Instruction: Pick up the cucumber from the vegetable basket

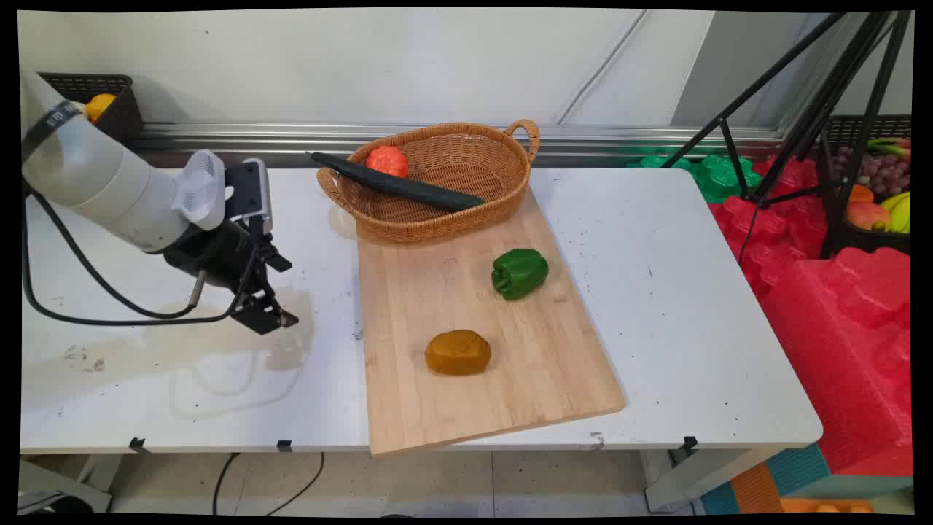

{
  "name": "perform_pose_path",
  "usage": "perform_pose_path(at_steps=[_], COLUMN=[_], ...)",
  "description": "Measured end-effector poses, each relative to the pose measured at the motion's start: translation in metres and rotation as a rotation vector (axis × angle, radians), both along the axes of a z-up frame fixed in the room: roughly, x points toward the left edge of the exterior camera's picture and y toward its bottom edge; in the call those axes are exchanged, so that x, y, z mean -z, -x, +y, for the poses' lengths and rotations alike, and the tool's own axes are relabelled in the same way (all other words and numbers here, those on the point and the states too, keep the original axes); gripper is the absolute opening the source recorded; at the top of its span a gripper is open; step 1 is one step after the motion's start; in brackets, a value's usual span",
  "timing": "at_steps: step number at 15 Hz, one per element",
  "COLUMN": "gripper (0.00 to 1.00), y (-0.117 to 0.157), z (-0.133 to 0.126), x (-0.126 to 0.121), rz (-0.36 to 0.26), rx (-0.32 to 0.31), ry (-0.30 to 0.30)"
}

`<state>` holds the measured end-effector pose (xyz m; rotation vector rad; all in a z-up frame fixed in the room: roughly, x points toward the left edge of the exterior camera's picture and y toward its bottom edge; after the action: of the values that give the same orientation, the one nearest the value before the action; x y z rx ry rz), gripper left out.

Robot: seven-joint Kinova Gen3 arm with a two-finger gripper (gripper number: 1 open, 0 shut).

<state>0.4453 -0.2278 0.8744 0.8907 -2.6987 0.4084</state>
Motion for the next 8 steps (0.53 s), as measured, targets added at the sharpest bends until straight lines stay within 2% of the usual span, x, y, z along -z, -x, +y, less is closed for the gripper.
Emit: perform_pose_path(at_steps=[5,8], gripper=[1.0,1.0], y=[0.009,0.02], z=[-0.021,-0.044], x=[-0.018,-0.033], rz=[0.028,0.04], rx=[-0.023,-0.033], ry=[0.065,0.122])
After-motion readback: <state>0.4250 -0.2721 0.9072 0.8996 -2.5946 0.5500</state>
